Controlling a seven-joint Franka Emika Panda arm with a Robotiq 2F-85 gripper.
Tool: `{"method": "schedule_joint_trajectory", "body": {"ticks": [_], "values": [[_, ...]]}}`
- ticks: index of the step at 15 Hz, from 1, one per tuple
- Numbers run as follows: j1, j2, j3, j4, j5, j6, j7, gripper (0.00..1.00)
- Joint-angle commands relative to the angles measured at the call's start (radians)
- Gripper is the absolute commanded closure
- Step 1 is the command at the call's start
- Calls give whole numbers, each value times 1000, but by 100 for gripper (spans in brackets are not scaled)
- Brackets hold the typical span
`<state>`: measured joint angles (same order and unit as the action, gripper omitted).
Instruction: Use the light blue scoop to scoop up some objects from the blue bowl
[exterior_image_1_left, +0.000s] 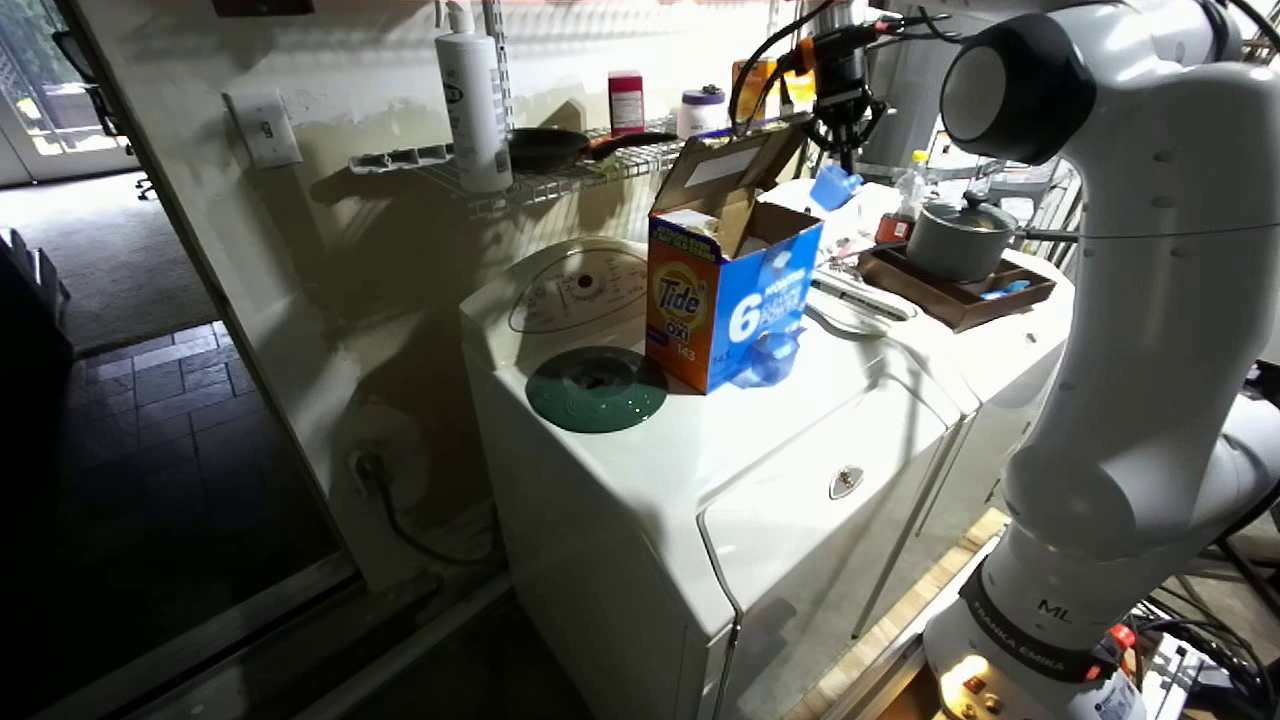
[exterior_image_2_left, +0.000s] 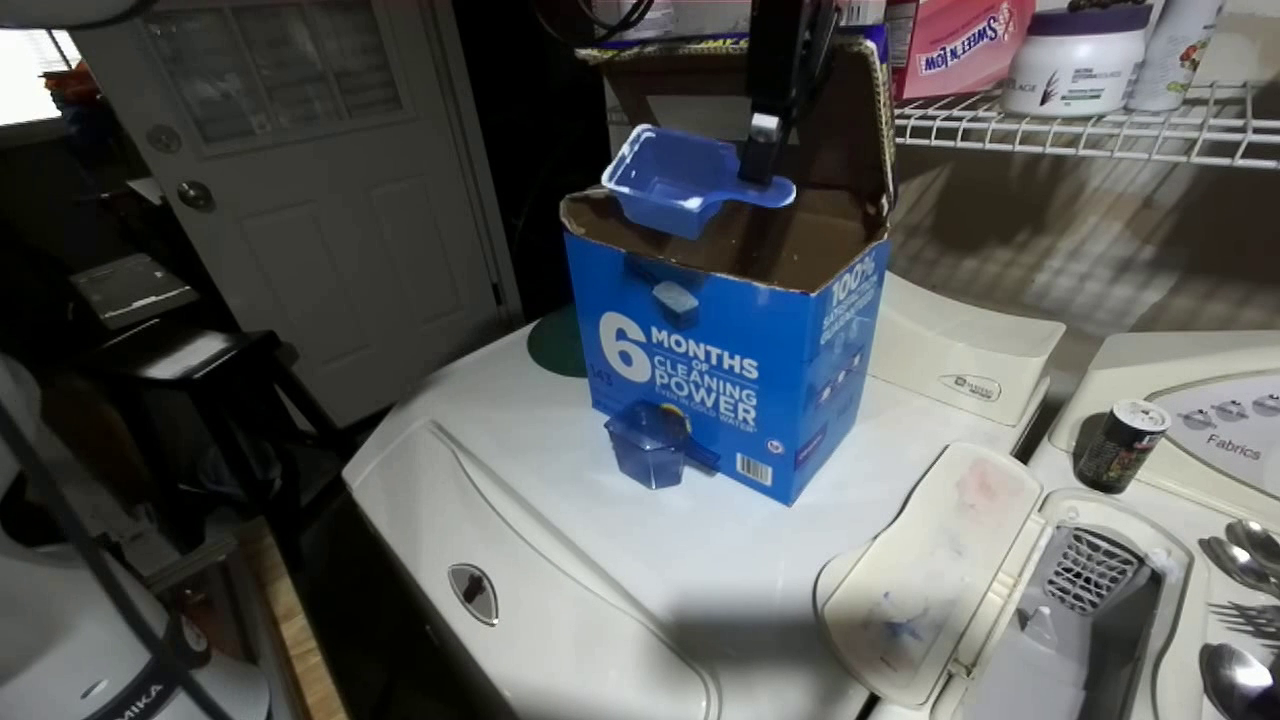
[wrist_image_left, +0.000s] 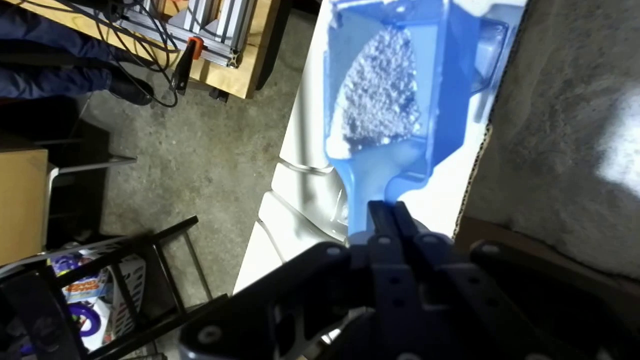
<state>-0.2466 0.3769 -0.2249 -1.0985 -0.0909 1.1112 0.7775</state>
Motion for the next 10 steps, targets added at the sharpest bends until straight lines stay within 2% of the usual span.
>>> {"method": "schedule_joint_trajectory", "body": {"ticks": [1,10], "values": [[15,-150,1,-242,-36,112,-14,99],[32,-347,-4,-661,-166,243,14,99]]}}
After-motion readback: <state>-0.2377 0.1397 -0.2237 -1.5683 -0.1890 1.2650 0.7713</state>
